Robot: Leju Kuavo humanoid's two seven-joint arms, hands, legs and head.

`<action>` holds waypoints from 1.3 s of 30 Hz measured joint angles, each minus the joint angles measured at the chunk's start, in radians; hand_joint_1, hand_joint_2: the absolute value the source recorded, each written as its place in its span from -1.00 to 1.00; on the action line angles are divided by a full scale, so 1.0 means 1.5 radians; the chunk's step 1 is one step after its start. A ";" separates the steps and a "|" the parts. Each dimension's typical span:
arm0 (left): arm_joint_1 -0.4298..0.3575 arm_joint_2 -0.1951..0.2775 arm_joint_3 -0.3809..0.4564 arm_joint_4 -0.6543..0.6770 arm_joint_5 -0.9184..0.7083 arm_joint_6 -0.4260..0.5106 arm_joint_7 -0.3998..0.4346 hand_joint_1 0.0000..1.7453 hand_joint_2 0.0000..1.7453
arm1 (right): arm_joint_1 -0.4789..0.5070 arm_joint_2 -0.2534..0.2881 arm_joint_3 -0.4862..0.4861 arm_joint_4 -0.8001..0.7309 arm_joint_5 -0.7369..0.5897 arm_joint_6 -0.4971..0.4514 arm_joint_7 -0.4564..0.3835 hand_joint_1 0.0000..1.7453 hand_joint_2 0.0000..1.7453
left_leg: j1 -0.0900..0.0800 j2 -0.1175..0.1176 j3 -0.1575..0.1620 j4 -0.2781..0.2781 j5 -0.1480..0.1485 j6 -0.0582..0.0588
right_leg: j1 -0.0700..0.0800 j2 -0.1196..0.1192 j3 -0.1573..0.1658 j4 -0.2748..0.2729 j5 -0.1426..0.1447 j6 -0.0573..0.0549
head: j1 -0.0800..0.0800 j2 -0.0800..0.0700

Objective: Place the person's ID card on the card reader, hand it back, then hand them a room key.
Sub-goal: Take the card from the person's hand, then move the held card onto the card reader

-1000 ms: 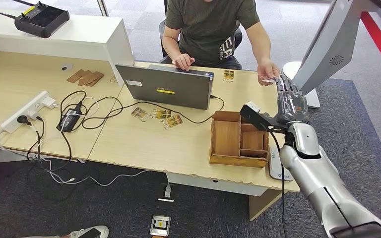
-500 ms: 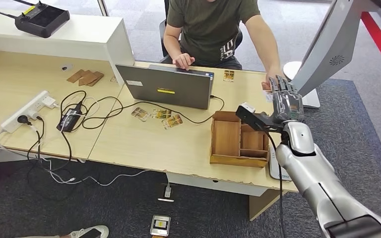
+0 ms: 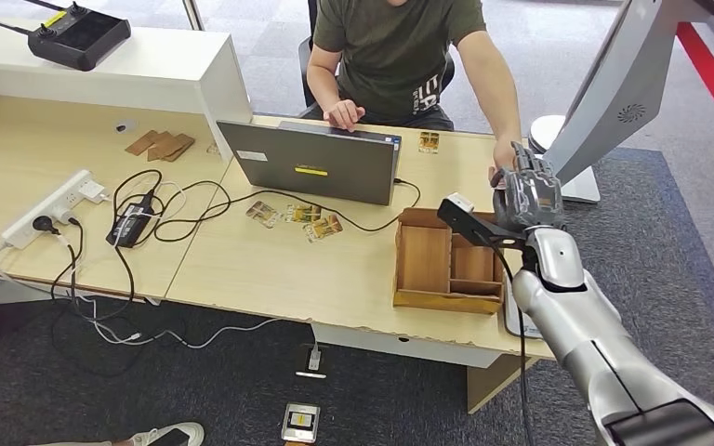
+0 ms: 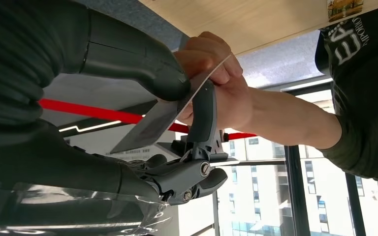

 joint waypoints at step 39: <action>0.054 0.019 0.001 0.000 0.065 0.028 -0.033 -1.00 1.00 | 0.286 -0.150 -0.170 -0.168 -0.378 -0.089 -0.071 1.00 1.00 | 0.000 0.000 0.001 0.000 -0.002 0.001 | 0.000 0.000 0.001 -0.002 0.000 0.001 | 0.000 0.000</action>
